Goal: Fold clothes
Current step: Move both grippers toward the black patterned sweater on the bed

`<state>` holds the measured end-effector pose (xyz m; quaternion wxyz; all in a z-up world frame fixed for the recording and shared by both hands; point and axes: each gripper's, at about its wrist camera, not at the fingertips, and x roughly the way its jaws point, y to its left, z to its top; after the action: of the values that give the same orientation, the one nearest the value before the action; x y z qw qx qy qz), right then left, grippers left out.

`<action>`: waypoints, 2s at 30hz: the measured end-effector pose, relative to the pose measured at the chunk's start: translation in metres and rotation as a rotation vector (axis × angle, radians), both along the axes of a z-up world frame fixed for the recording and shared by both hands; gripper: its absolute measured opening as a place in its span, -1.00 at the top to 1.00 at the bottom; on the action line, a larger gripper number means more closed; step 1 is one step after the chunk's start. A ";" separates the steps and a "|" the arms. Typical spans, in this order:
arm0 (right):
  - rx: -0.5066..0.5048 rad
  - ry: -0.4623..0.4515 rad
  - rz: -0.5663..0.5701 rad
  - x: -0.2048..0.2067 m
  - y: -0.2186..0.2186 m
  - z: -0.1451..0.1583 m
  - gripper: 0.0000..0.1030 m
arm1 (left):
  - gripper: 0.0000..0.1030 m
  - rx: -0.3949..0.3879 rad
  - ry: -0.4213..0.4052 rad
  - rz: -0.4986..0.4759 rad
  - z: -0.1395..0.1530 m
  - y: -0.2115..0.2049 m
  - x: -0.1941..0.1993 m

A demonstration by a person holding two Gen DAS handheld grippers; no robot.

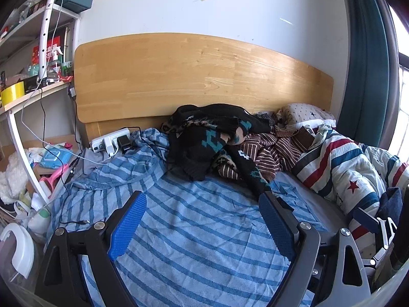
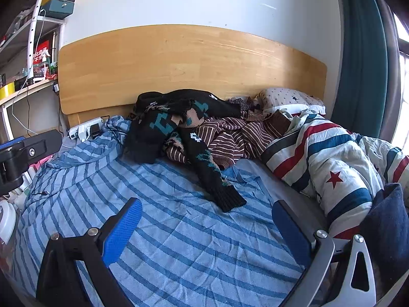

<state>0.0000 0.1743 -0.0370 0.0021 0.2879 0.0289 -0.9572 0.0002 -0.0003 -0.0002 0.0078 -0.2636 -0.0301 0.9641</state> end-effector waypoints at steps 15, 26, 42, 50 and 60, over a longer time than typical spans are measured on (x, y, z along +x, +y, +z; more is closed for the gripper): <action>0.025 -0.006 0.008 0.000 -0.008 -0.003 -1.00 | -0.73 0.028 -0.008 0.021 -0.005 -0.008 0.002; 0.017 -0.021 0.013 -0.001 -0.006 -0.007 -1.00 | -0.73 0.034 -0.030 0.020 -0.012 -0.008 0.003; 0.003 -0.037 -0.016 -0.009 0.002 -0.012 -1.00 | -0.73 0.143 -0.097 0.016 -0.025 -0.020 -0.020; -0.014 -0.059 -0.040 -0.024 0.011 -0.020 -1.00 | -0.73 0.086 -0.114 0.054 -0.035 -0.010 -0.047; 0.024 -0.096 -0.048 -0.085 0.011 -0.047 -1.00 | -0.72 0.109 -0.195 0.066 -0.065 -0.010 -0.114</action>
<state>-0.0851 0.1855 -0.0839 -0.0230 0.3339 0.0331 -0.9417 -0.1134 -0.0105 -0.0654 -0.0128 -0.3541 -0.0917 0.9306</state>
